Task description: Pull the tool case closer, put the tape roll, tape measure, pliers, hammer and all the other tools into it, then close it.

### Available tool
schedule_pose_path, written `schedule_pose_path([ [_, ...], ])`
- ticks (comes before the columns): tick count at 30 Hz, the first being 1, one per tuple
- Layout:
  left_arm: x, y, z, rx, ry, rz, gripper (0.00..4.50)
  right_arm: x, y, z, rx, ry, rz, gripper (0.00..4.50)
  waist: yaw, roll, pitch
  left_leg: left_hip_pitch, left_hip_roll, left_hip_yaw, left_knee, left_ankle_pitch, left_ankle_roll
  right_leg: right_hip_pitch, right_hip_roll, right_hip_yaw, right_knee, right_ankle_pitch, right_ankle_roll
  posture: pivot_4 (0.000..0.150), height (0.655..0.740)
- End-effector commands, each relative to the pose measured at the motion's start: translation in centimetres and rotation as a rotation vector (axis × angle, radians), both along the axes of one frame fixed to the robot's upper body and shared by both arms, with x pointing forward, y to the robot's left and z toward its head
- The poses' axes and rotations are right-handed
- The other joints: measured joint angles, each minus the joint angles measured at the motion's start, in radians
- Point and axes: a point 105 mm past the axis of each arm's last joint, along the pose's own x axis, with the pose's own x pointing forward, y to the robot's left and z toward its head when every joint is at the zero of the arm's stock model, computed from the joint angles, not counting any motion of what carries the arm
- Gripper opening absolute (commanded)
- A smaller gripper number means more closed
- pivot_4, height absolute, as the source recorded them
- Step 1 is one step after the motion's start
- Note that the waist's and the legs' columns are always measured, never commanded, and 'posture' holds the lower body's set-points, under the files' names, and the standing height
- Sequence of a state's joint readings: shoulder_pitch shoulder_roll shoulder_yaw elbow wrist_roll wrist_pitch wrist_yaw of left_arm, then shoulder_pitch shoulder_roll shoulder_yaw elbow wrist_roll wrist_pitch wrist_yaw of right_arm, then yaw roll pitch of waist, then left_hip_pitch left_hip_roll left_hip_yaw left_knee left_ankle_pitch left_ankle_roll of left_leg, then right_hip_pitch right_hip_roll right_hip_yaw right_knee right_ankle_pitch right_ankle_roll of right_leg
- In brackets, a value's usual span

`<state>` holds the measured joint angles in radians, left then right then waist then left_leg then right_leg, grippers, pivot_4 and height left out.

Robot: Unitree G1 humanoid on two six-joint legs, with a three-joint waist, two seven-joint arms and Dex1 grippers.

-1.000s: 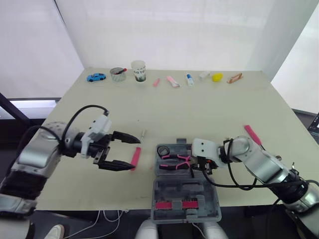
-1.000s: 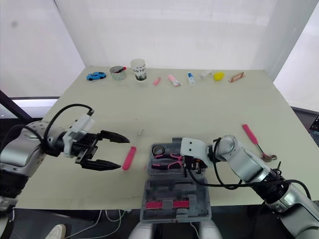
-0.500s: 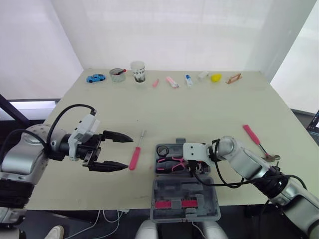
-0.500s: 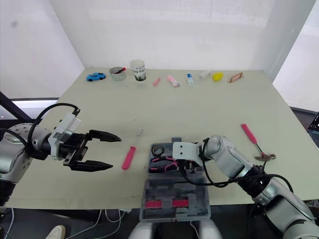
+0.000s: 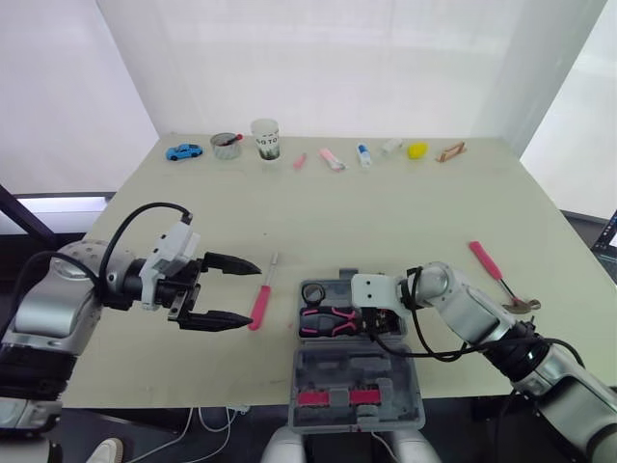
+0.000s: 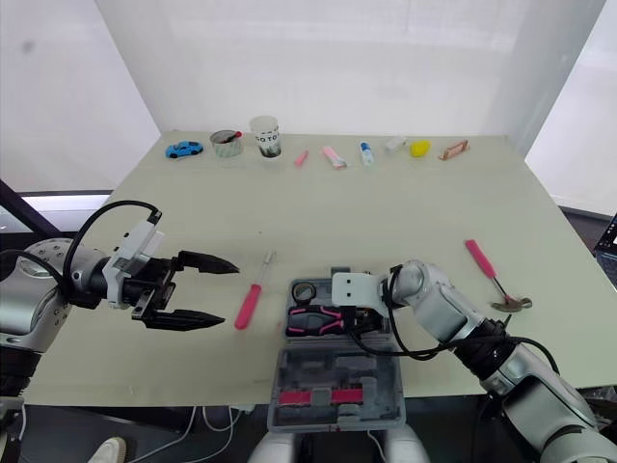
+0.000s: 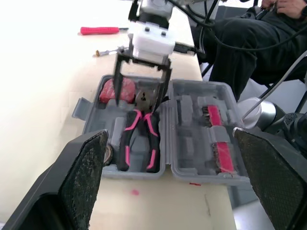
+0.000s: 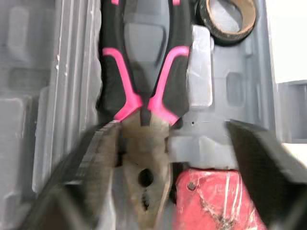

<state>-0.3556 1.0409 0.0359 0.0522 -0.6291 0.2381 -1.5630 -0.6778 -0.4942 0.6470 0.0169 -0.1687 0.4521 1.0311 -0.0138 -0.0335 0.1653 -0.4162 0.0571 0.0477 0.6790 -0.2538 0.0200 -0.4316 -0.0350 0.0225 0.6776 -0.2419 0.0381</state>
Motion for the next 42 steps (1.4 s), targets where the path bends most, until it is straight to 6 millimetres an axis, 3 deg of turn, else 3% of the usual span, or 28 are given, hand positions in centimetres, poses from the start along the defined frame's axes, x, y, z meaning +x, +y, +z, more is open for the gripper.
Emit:
schedule_pose_path([
  [1, -0.3, 0.1, 0.8, -0.001, -0.029, -0.038, 4.5, 0.1, -0.3, 1.7, 0.038, -0.034, 0.008, 4.49, 0.001, 0.0, 0.0, 0.0, 0.0, 0.0, 0.0, 0.0, 0.0, 0.0, 0.0, 0.0, 0.0, 0.0, 0.0, 0.15, 0.74],
  [6, -0.1, 0.2, 0.7, -0.004, -0.032, -0.03, 4.5, -0.7, -0.3, 4.0, 0.135, 0.006, 0.004, 4.49, 0.001, 0.0, 0.0, 0.0, 0.0, 0.0, 0.0, 0.0, 0.0, 0.0, 0.0, 0.0, 0.0, 0.0, 0.0, 0.15, 0.74],
  [8, 0.0, 0.1, 0.7, -0.008, -0.033, -0.028, 4.5, -0.7, 0.3, 4.8, 0.24, 0.022, -0.009, 3.97, -0.001, 0.0, 0.0, 0.0, 0.0, 0.0, 0.0, 0.0, 0.0, 0.0, 0.0, 0.0, 0.0, 0.0, 0.0, 0.15, 0.74],
  [9, 0.0, 0.1, 0.7, -0.01, -0.034, -0.028, 4.5, -0.7, 0.5, 5.1, 0.278, 0.025, -0.014, 3.66, -0.001, 0.0, 0.0, 0.0, 0.0, 0.0, 0.0, 0.0, 0.0, 0.0, 0.0, 0.0, 0.001, 0.0, 0.0, 0.15, 0.74],
  [10, 0.0, 0.1, 0.7, -0.011, -0.034, -0.028, 4.5, -0.7, 0.6, 5.2, 0.3, 0.027, -0.017, 2.97, -0.001, 0.0, 0.0, 0.0, 0.0, -0.001, 0.0, 0.0, 0.0, 0.0, 0.0, 0.0, 0.001, 0.0, 0.0, 0.15, 0.74],
  [12, 0.0, 0.1, 0.7, -0.011, -0.035, -0.028, 4.5, -0.8, 0.7, 5.3, 0.311, 0.026, -0.001, 2.54, 0.0, 0.0, 0.0, 0.0, 0.0, -0.001, 0.0, 0.0, 0.0, 0.0, 0.0, 0.0, 0.0, 0.0, 0.0, 0.15, 0.74],
  [14, 0.0, 0.1, 0.7, -0.015, -0.035, -0.028, 4.5, -1.0, 1.2, 5.4, 0.379, 0.038, 0.006, 1.68, 0.001, 0.0, 0.0, 0.0, 0.0, 0.0, 0.0, 0.0, 0.0, 0.0, 0.0, 0.0, 0.0, 0.0, 0.0, 0.15, 0.74],
  [18, 0.1, 0.0, 0.6, -0.023, -0.04, -0.025, 4.5, -0.6, 1.9, 4.1, 0.473, 0.06, -0.03, 0.07, 0.0, 0.0, 0.0, 0.0, 0.0, -0.001, 0.0, 0.0, 0.0, 0.0, 0.0, 0.0, 0.0, 0.0, 0.0, 0.15, 0.74],
  [27, 0.1, 0.0, 0.5, -0.025, -0.044, -0.023, 4.5, 0.0, 2.0, 1.9, 0.458, 0.092, -0.064, 0.03, -0.002, 0.0, 0.0, 0.0, 0.0, 0.0, 0.0, 0.0, 0.0, 0.0, 0.0, 0.0, 0.001, 0.0, 0.0, 0.15, 0.74],
  [35, 0.3, -0.1, 0.4, -0.027, -0.046, -0.017, 4.5, -0.1, 1.3, -4.4, 0.356, 0.243, -0.19, 0.03, -0.003, 0.0, 0.0, 0.001, 0.0, 0.0, 0.0, 0.0, 0.0, 0.0, 0.0, 0.0, 0.001, 0.0, 0.0, 0.15, 0.74],
  [42, 0.3, -0.2, 0.4, -0.031, -0.046, -0.014, 4.5, -1.5, -1.5, -9.6, 0.161, 0.344, -0.284, 0.03, -0.003, 0.0, -0.002, 0.009, 0.0, 0.0, 0.0, 0.0, 0.0, 0.008, 0.001, 0.001, 0.001, -0.001, -0.002, 0.15, 0.74],
])
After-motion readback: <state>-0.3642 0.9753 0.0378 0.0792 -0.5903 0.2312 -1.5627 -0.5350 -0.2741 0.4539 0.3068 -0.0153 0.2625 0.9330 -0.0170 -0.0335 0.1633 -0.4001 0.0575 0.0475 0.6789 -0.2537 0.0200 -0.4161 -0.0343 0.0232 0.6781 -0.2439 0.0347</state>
